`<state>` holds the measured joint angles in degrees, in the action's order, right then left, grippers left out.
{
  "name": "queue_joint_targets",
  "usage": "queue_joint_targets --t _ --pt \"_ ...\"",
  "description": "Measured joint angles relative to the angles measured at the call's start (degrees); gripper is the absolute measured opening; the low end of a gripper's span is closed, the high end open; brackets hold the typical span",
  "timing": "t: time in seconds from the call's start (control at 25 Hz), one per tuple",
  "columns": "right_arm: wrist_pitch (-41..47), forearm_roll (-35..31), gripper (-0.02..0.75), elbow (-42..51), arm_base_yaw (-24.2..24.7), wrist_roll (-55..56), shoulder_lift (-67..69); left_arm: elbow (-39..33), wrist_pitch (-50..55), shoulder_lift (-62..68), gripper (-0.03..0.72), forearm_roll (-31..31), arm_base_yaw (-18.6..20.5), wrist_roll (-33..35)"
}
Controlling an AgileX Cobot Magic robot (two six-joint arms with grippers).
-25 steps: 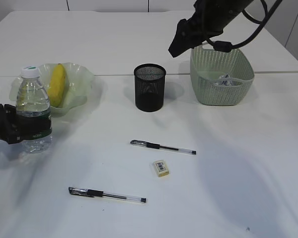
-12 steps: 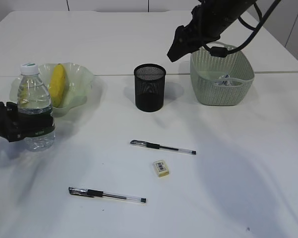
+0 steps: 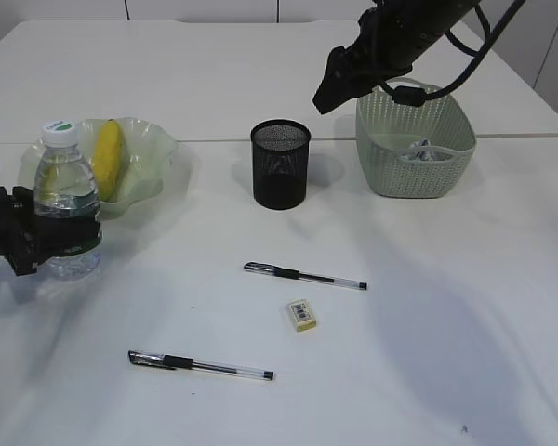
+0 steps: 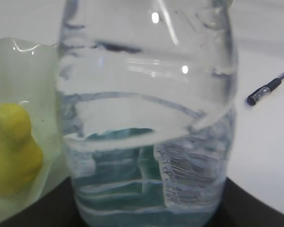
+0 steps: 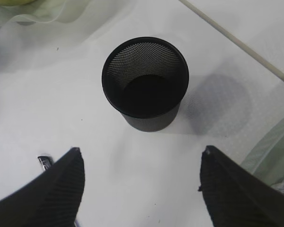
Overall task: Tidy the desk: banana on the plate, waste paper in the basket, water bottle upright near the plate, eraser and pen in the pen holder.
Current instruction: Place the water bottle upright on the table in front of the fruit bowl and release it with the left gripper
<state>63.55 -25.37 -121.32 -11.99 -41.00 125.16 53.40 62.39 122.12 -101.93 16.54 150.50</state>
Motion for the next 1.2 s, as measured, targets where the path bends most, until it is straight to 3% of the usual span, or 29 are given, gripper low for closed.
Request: queue_joint_targets --t 0.36,0.72,1.2 --pt "0.00 0.00 0.561 0.00 0.00 -0.04 0.00 1.62 0.26 1.96 0.358 0.00 -0.56 2.88" --pt "-0.10 0.00 0.561 0.00 0.00 -0.04 0.00 5.33 0.26 2.91 0.358 0.00 -4.54 3.02" --pt "-0.23 0.00 0.561 0.00 0.00 -0.04 0.00 5.48 -1.49 2.91 0.358 0.13 -4.86 2.20"
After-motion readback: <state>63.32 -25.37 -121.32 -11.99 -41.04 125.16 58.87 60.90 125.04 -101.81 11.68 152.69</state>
